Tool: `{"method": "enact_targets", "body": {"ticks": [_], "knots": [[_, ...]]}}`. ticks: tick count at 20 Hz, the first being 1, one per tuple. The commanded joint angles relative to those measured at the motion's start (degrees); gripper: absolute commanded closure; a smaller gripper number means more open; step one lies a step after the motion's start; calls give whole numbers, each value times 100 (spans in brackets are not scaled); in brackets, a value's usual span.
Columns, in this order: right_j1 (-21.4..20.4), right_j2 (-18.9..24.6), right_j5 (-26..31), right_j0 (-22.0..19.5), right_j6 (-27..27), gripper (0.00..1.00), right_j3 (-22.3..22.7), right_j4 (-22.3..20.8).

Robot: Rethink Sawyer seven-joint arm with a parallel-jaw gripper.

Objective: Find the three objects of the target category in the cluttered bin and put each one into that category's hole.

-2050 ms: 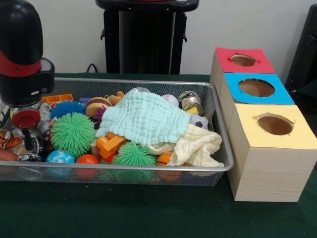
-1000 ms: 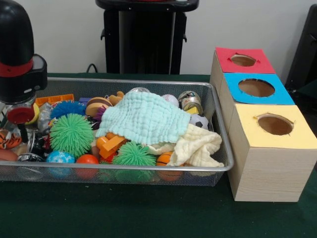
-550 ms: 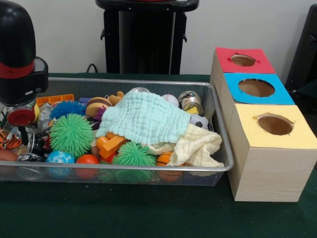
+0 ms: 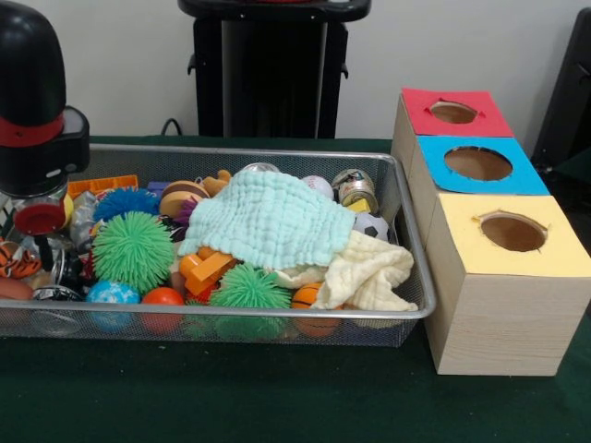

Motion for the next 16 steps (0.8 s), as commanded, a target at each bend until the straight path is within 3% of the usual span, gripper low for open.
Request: {"method": "enact_targets", "body": {"ticks": [1,7,13,16], "knots": [[835,640,-1316,-440,76,0,198,-4],[1112,1267,-1771,-922,-255,0,137,-57],[758,1432,-1904,-1030,-162,0,459,-197],[719,1460,-1810,-1033,-164,0,410,-226]]}}
